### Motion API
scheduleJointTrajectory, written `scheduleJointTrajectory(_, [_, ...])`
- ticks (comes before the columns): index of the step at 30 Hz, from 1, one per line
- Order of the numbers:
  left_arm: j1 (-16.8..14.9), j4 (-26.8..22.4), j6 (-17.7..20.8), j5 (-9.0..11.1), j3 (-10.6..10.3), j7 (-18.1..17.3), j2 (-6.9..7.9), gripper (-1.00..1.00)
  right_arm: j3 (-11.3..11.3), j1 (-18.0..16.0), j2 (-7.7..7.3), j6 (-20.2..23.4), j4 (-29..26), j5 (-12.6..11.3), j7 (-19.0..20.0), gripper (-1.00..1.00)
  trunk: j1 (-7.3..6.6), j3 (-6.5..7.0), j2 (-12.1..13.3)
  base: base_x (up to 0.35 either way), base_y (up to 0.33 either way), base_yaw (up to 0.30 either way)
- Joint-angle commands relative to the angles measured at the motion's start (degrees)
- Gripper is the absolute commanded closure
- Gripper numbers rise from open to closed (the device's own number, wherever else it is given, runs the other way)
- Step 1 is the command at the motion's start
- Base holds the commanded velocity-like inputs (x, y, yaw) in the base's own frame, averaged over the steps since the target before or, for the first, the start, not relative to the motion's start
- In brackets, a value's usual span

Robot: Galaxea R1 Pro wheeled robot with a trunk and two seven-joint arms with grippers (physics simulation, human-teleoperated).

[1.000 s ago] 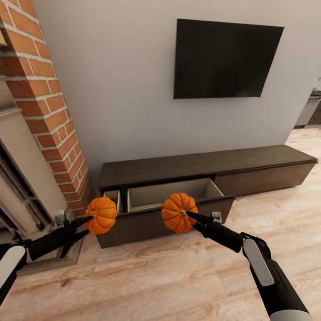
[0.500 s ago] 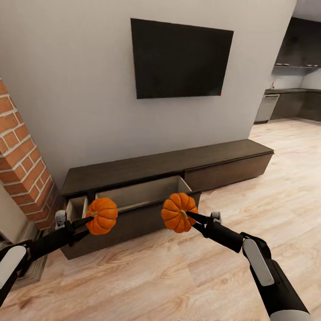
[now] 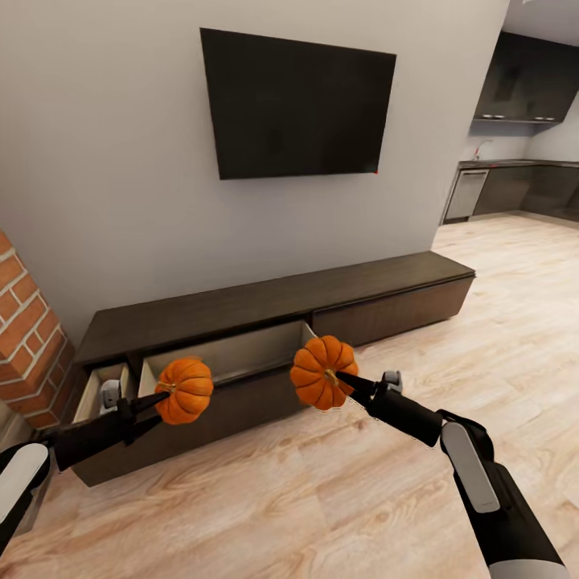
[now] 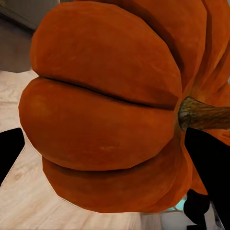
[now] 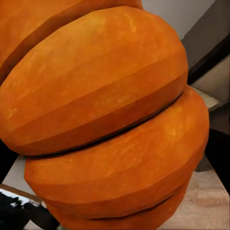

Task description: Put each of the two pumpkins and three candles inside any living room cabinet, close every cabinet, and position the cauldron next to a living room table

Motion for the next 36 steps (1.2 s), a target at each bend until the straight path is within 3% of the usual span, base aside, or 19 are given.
scheduleJointTrajectory(1, [-0.05,0.03,0.47,0.61,0.11,-0.14,0.05,1.0,-0.06,-0.04,-0.01,0.34,-0.45,-0.35,0.14,1.0,0.02,-0.05,-0.02,0.328,0.059,0.0])
scheduleJointTrajectory(14, [-0.05,0.07,0.53,0.71,0.07,-0.13,-0.03,1.0,0.38,-0.03,0.3,-1.32,0.37,0.64,0.18,1.0,0.02,-0.05,-0.02,0.258,-0.061,0.066])
scheduleJointTrajectory(29, [-0.05,0.07,0.63,0.92,0.07,-0.2,0.04,1.0,0.48,-0.04,0.03,-1.33,-0.21,0.65,0.19,1.0,0.02,-0.06,-0.02,-0.01,0.015,0.261])
scheduleJointTrajectory(36, [-0.05,0.07,0.58,0.73,0.07,-0.18,-0.01,1.0,0.21,-0.04,-0.05,-1.39,-0.24,0.57,0.75,1.0,0.02,-0.2,-0.02,0.176,-0.001,0.27])
